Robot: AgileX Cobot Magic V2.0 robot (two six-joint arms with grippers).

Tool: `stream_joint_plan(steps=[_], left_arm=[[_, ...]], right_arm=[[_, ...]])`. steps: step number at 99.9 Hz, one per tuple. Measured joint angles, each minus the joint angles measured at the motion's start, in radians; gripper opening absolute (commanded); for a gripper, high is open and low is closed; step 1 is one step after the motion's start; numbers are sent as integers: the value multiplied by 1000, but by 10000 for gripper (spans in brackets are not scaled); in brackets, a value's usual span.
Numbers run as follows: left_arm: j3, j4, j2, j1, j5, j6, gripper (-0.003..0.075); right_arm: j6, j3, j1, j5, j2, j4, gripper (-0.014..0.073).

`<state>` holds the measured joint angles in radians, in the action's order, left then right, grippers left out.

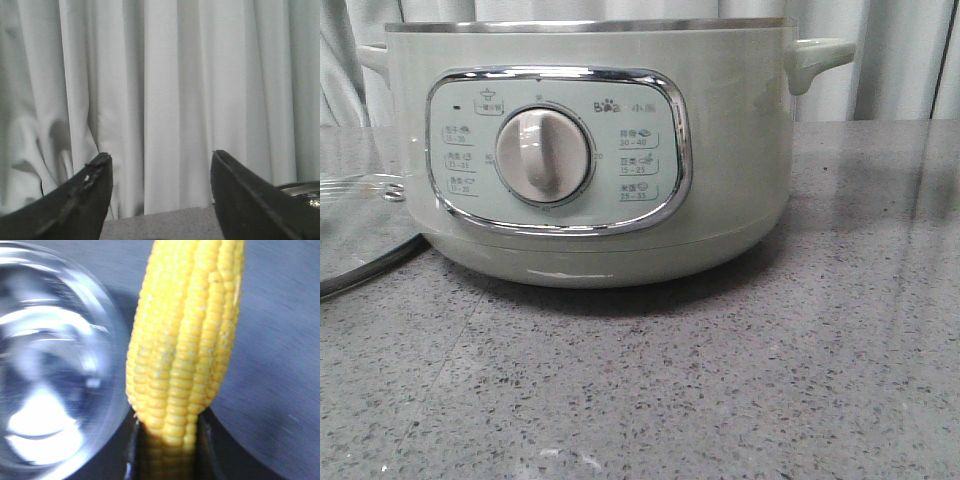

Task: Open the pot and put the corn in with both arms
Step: 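Lift the corn cob with the right gripper and carry it over the pot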

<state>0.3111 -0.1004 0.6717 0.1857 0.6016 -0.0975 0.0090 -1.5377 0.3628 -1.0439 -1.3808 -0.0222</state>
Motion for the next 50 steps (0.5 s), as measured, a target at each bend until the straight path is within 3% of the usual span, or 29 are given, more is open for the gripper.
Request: stream_joint_plan(steps=[18,37,50], left_arm=[[0,0,0,0,0,0,408],[0,0,0,0,0,0,408],[0,0,0,0,0,0,408]], right_arm=[[-9,-31,178,74,-92,-22,-25],[-9,-31,245,96,-195,-22,279],[-9,-31,246,94,-225,-24,354]])
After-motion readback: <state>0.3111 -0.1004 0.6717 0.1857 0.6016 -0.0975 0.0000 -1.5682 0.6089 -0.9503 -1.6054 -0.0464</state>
